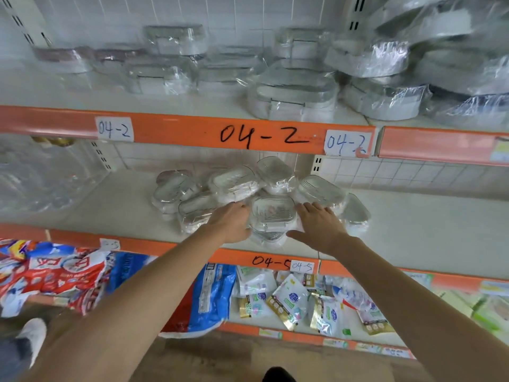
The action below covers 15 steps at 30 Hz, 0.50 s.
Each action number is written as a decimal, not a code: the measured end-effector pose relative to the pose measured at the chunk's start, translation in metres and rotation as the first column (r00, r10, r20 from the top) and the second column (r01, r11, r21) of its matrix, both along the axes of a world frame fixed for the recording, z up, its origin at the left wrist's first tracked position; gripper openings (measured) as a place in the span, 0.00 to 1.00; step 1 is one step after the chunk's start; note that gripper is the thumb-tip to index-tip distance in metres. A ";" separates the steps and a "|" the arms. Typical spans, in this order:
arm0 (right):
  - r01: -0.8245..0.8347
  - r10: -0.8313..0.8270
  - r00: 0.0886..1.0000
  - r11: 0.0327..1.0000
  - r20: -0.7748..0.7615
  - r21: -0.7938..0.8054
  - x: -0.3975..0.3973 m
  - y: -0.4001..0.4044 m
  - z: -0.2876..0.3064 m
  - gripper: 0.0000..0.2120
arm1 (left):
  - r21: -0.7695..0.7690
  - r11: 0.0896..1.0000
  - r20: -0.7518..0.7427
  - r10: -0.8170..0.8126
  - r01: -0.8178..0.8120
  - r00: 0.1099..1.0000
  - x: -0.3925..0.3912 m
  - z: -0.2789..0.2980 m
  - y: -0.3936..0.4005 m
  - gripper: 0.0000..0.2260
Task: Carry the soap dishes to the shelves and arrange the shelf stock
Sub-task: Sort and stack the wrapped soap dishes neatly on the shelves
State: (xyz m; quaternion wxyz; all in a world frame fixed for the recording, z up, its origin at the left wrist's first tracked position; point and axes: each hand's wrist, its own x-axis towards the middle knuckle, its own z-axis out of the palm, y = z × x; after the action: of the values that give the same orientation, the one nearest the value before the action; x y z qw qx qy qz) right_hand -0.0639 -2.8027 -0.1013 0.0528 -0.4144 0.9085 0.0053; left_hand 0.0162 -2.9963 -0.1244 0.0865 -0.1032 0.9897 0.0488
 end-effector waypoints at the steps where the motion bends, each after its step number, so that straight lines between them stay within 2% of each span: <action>1: -0.017 0.017 0.999 1.000 0.045 0.009 0.008 0.001 0.007 0.31 | 0.025 1.000 0.035 -0.013 0.013 0.999 0.009 0.007 0.003 0.18; 4: -0.055 0.050 0.987 0.998 0.152 0.027 0.033 0.004 0.028 0.29 | 0.073 0.996 0.074 -0.060 0.054 0.995 0.038 0.035 0.011 0.20; 6: -0.069 0.061 0.980 0.997 0.187 0.034 0.051 0.006 0.045 0.29 | 0.078 0.994 0.092 -0.083 0.076 0.992 0.057 0.059 0.015 0.16; 8: -0.082 0.073 0.981 0.996 0.182 0.043 0.070 0.007 0.064 0.29 | 0.066 0.996 0.104 -0.071 0.064 0.992 0.075 0.081 0.016 0.08; 11: -0.110 0.100 0.982 0.992 0.160 0.058 0.096 0.006 0.091 0.28 | 0.058 0.998 0.119 -0.037 0.030 0.992 0.100 0.111 0.013 0.12; 15: -0.130 0.120 0.984 0.989 0.133 0.065 0.121 0.008 0.128 0.28 | 0.060 0.998 0.094 -0.024 0.018 0.995 0.124 0.149 0.013 0.09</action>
State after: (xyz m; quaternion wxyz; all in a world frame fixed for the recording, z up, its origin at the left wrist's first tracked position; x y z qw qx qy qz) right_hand 0.0570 -2.7947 0.0265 0.1259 -0.4680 0.8746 0.0152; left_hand 0.1398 -2.9831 0.0244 0.1369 -0.0925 0.9836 0.0721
